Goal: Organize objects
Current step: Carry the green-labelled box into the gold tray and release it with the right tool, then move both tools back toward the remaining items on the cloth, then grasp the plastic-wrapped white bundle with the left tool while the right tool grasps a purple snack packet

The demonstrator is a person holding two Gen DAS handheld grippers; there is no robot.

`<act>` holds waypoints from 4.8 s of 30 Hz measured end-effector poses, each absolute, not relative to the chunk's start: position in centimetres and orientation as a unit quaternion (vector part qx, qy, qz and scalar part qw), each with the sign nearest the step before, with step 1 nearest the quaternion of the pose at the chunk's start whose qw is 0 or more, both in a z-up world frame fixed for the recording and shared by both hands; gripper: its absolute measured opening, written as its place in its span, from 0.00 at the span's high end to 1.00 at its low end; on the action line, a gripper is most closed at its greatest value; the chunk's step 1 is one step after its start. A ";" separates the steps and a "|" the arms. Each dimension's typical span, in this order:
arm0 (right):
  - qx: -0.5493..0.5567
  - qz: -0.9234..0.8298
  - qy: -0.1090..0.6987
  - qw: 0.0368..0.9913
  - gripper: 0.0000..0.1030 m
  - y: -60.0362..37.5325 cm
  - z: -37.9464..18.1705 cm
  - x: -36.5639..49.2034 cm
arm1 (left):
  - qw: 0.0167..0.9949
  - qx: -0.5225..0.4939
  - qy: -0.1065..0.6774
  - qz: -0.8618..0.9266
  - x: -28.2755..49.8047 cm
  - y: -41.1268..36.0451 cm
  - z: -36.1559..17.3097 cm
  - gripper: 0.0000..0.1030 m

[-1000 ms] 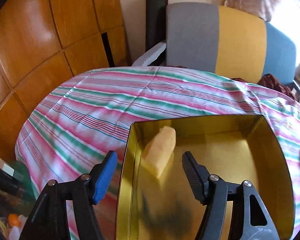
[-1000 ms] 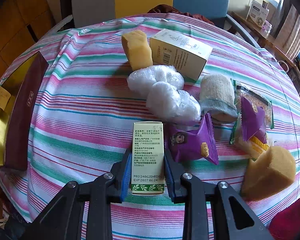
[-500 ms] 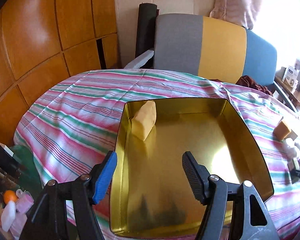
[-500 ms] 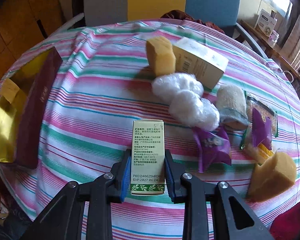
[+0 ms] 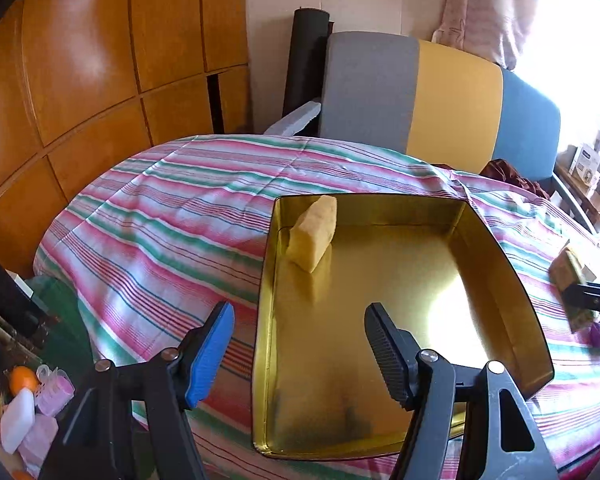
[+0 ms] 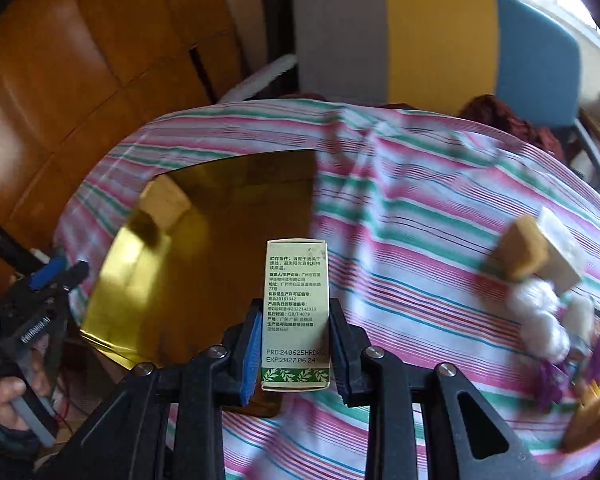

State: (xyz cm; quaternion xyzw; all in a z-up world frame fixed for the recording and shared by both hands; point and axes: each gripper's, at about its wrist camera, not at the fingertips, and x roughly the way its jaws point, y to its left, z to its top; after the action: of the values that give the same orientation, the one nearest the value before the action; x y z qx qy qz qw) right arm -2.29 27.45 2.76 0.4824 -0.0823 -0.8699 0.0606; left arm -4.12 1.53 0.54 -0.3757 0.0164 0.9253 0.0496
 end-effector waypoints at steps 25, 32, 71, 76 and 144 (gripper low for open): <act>0.589 -0.789 -0.119 0.127 0.71 12.1 -4.6 -14.5 | -0.006 -0.402 -0.048 0.914 -5.2 -6.1 -1.7 0.33; 0.595 -0.777 -0.158 0.127 0.64 10.6 -5.6 -17.2 | -0.015 -0.407 -0.051 0.912 -5.5 -6.9 -2.2 0.33; 0.442 -0.893 -0.070 -0.054 0.56 29.9 0.8 1.1 | 0.044 -0.368 0.014 0.929 -2.4 -1.3 1.0 0.29; 0.441 -0.888 -0.079 -0.102 0.56 34.5 0.7 3.0 | 0.063 -0.368 0.028 0.927 -2.2 0.5 1.1 0.28; 0.233 -0.804 -0.430 -0.338 0.29 58.2 0.3 18.9 | 0.435 -0.520 0.094 0.729 -3.0 45.9 -6.1 0.36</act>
State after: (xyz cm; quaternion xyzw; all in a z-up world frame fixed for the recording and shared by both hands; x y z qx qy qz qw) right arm 18.86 58.19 0.26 0.2329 -0.4299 -0.8042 -0.3379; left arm -2.99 45.87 -6.07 -0.5205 0.0938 0.7290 0.4345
